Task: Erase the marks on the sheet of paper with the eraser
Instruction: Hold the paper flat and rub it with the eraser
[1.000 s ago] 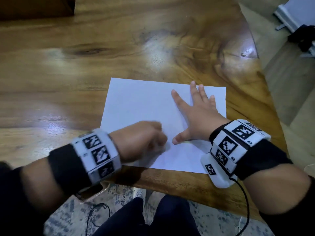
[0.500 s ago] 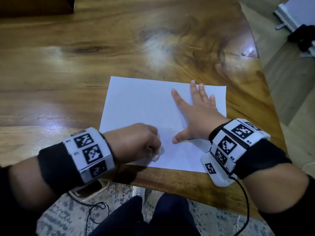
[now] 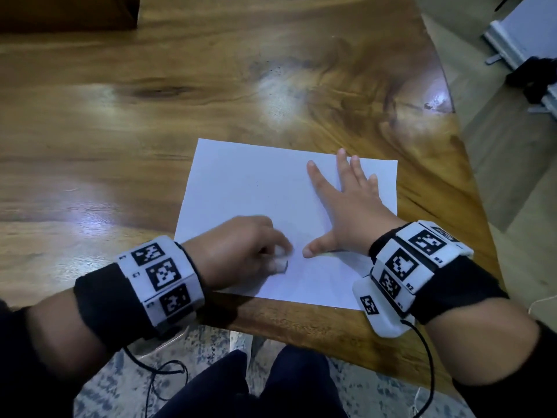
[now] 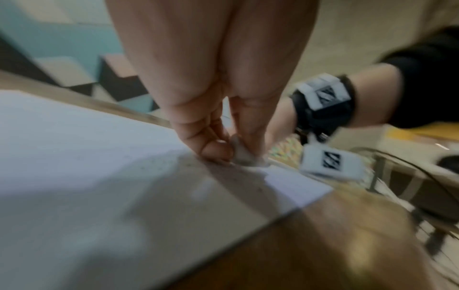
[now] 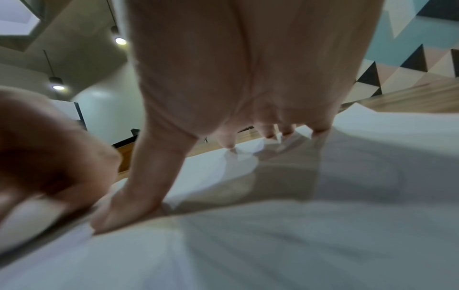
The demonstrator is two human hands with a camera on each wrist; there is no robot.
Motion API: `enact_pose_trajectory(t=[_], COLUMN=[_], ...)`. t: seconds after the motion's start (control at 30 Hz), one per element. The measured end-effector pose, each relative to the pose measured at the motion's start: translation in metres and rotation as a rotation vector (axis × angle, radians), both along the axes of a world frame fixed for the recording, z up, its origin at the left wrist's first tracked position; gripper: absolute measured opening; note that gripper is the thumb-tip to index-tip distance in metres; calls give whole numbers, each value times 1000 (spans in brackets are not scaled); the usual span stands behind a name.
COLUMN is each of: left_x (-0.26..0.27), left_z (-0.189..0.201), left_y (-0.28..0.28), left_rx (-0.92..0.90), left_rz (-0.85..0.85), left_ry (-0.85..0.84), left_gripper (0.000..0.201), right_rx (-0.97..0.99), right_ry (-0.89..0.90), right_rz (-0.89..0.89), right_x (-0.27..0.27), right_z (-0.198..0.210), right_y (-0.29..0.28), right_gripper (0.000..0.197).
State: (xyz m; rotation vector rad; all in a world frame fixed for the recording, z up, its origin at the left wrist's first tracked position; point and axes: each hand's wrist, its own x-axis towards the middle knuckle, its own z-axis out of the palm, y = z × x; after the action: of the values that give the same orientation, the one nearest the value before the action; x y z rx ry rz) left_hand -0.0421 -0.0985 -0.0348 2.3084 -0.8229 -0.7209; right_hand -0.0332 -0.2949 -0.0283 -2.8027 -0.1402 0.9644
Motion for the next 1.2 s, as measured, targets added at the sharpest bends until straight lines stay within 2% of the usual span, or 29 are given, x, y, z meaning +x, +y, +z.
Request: enact_pose_trajectory(t=[0.1, 0.13, 0.17, 0.2, 0.27, 0.37, 0.5, 0.7, 0.77, 0.83, 0.97, 1.03, 1.1, 1.2], left_x=[10, 14, 15, 15, 12, 13, 16, 18, 18, 20, 17, 16, 14, 2], left_z=[-3, -1, -2, -2, 2, -3, -5, 0, 1, 1, 0, 1, 5, 17], left_y=[-1, -2, -1, 1, 2, 12, 32, 59, 59, 50, 18, 4, -1, 14], left_rx=[-21, -56, -45, -9, 82, 201, 158, 150, 129, 119, 60, 13, 39, 84], left_rz=[92, 161, 150, 160, 106, -11, -17, 65, 66, 59, 86, 88, 48, -91], left_ry=[-145, -93, -159, -152, -85, -120, -133, -112, -110, -201, -329, -278, -313, -107], left_gripper=[32, 27, 19, 12, 12, 19, 16, 13, 21, 26, 14, 17, 18, 14], right_rx=[56, 74, 90, 105, 105, 19, -4, -27, -34, 4, 10, -12, -22, -32], right_ry=[-11, -14, -17, -21, -34, -18, 14, -23, -30, -16, 17, 21, 22, 23], right_rz=[-37, -47, -57, -66, -80, -109, -70, 34, 60, 71, 87, 98, 102, 105], right_x=[-1, 0, 0, 0, -1, -8, -12, -10, -9, -9, -10, -9, -9, -9], right_z=[-1, 0, 1, 2, 3, 3, 2, -1, 1, 3, 4, 4, 4, 5], right_y=[-6, -9, -13, -15, -21, -25, -19, 5, 10, 13, 19, 20, 21, 22], right_gripper=[140, 137, 134, 131, 128, 127, 126, 126, 126, 126, 135, 139, 139, 138])
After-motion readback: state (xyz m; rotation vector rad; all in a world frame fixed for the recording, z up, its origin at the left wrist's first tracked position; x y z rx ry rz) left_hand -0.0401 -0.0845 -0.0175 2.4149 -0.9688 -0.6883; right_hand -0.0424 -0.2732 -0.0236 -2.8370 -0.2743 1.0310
